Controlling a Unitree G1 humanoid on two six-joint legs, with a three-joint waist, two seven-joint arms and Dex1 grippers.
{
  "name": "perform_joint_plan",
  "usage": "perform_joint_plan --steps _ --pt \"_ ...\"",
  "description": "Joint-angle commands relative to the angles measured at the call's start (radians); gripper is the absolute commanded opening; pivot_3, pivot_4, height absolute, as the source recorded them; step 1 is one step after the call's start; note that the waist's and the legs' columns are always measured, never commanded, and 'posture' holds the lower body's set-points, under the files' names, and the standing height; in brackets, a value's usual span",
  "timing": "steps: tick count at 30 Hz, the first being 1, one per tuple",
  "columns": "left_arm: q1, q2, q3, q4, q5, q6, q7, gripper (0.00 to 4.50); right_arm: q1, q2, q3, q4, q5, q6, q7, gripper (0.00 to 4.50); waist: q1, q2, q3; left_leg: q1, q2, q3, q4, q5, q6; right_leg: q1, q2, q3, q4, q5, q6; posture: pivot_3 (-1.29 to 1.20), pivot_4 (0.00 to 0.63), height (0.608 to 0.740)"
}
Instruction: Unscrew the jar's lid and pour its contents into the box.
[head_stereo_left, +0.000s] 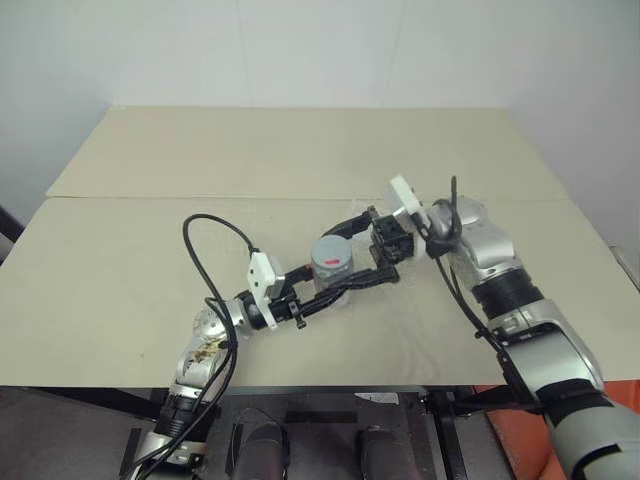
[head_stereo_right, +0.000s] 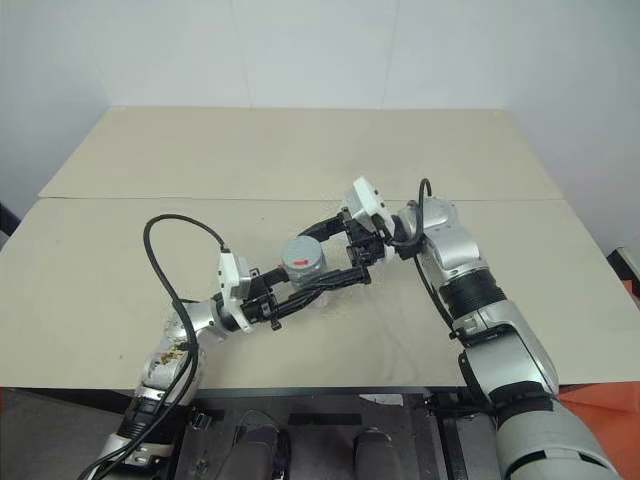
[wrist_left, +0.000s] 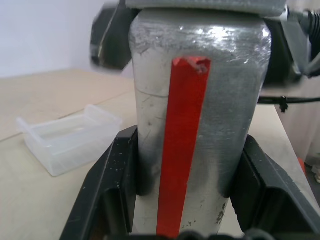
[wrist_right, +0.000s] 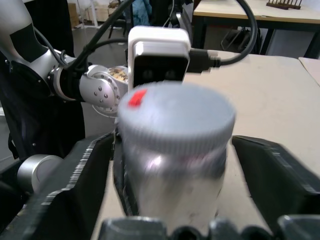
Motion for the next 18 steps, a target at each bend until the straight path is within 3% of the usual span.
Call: perform_joint_plan --steps 1,11,15,18 --pt "-0.011 -0.003 0.016 -0.01 -0.015 -0.03 0.001 2.13 0.032 -0.013 -0.095 -0.071 0.034 -0.065 0.058 4.45 0.0 0.0 0.0 0.0 0.0 0.0 0.0 0.0 0.0 0.0 0.0 0.0 0.0 0.0 0.0 0.0 0.15 0.74" --pt "-0.028 -0.009 0.021 0.041 0.014 -0.063 0.011 2.13 0.187 -0.112 -0.268 -0.304 -0.045 -0.026 -0.154 4.45 0.004 0.0 0.0 0.0 -0.001 0.0 0.0 0.0 0.0 0.0 -0.001 0.0 -0.001 0.0 0.0 0.0 0.15 0.74" --pt "-0.047 -0.022 0.026 0.098 0.084 -0.128 0.079 2.13 0.284 -0.147 -0.342 -0.532 -0.088 0.056 -0.374 4.45 0.003 0.0 0.0 0.0 0.0 0.0 0.0 0.0 0.0 0.0 0.0 0.0 0.0 0.0 0.0 0.0 0.15 0.74" --pt "-0.058 -0.034 0.03 0.123 0.113 -0.163 0.121 2.13 0.344 -0.135 -0.356 -0.733 -0.076 0.248 -0.576 4.45 -0.001 0.0 0.0 0.0 0.0 0.0 -0.001 0.0 0.0 0.0 0.0 0.0 0.0 0.0 0.0 0.0 0.15 0.74"
